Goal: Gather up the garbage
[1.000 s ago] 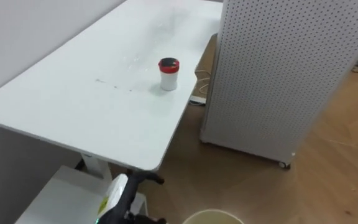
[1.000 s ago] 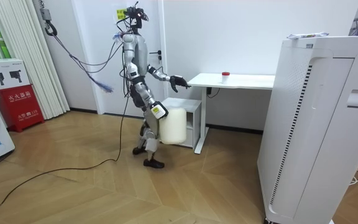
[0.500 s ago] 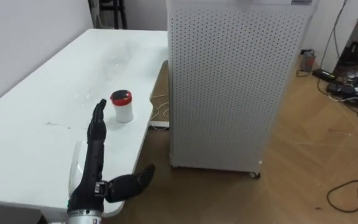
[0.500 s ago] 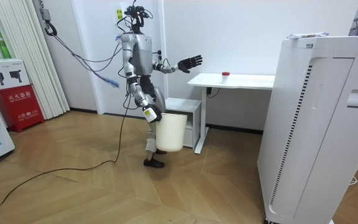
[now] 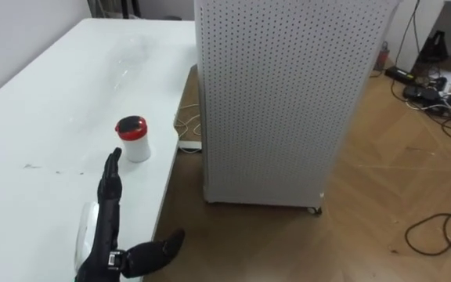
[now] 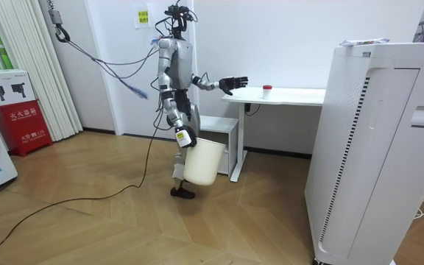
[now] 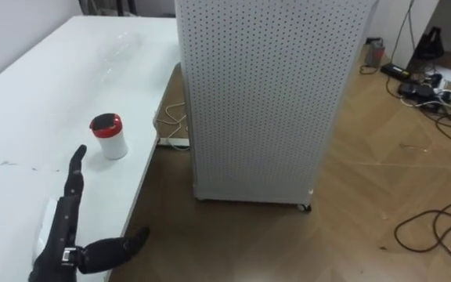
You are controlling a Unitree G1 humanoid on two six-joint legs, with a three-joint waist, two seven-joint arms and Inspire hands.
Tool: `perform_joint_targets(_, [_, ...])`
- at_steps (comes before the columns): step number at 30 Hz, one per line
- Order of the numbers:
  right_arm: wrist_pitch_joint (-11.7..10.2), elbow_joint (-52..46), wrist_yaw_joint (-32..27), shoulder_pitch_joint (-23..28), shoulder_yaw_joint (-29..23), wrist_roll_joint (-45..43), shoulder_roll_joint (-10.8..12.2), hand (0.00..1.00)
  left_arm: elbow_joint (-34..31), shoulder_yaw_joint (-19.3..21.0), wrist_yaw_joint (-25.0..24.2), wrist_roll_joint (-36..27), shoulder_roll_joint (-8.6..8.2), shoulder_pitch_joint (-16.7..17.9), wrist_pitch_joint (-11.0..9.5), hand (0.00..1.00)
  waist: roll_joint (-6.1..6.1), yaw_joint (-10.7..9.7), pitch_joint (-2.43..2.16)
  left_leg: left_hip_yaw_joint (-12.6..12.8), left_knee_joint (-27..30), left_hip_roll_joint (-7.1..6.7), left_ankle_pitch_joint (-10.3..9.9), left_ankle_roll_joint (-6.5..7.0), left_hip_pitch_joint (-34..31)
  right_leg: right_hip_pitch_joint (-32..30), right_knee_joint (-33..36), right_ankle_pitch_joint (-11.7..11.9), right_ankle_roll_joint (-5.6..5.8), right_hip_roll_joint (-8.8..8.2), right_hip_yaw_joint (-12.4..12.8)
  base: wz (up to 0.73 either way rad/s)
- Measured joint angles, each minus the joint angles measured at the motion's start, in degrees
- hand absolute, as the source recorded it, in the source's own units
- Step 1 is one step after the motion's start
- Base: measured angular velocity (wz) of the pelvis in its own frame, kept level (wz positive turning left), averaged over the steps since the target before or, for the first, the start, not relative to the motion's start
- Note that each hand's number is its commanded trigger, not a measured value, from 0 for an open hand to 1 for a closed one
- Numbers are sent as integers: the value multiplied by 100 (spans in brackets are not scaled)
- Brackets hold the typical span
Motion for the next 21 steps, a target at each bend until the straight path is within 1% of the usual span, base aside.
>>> perform_joint_targets(2, [5, -3, 3, -9, 0, -66, 1, 100, 8, -2, -14, 4, -1, 86, 32, 0, -11, 11, 6, 18, -74, 9, 0, 0, 48, 44, -25, 0, 0, 8, 2, -5])
perform_joint_targets(4, [10, -4, 28, -11, 0, -105, 1, 100, 6, -1, -33, 4, 2, 168, 38, 0, -41, 35, -1, 41, -119, 18, 0, 0, 74, 69, -47, 0, 0, 16, 1, -5])
perform_joint_targets(8, [33, -3, 44, -7, 0, -142, 17, 100, -11, 38, -41, 14, 8, 179, 49, 0, -76, 114, -14, 72, -131, 20, 0, -1, 101, 101, -83, 0, 0, 13, -8, -4])
perform_joint_targets(14, [78, -13, 145, 14, -2, -170, 19, 100, -33, 443, 8, 12, -14, 166, 51, 0, -74, 133, -16, 61, -66, 30, 0, -1, 166, 214, -146, 0, -1, 11, -28, 1])
perform_joint_targets(15, [93, -39, 180, 16, 1, -176, 19, 100, -32, 499, 29, -1, -13, 148, 52, 0, -65, 139, -9, 74, -10, 72, -2, -5, 152, 192, -144, 1, -1, 13, -40, -5])
perform_joint_targets(17, [117, -85, 231, 3, 16, -153, 19, 100, -32, 529, 107, -44, -15, 121, 53, 0, -59, 180, -5, 146, 243, 87, -27, -44, 25, 116, -31, -8, -17, 14, -97, -12])
perform_joint_targets(18, [116, -92, 266, 5, 14, -167, 19, 100, -32, 590, 124, -55, -36, 103, 53, 0, -44, 217, 8, 148, 625, 98, -99, -104, -153, 50, 94, -61, -60, 11, -254, -32])
perform_joint_targets(19, [114, -109, 270, 7, 16, -163, 13, 100, -29, 641, 123, -63, -44, 65, 53, 0, -14, 315, 28, 147, 1216, 130, -212, -134, -396, -19, 267, -153, -109, -11, -391, -37])
perform_joint_targets(20, [114, -108, 265, 4, 28, -162, 12, 100, -21, 676, 124, -79, -47, 58, 53, 0, 12, 345, 40, 138, 1561, 164, -248, -158, -536, -27, 344, -190, -131, -23, -434, -42])
perform_joint_targets(21, [112, -122, 264, 5, 45, -163, 8, 100, 0, 711, 127, -109, -45, 58, 59, 0, 59, 377, 42, 108, 2265, 212, -252, -171, -808, -25, 472, -277, -177, 3, -403, -25])
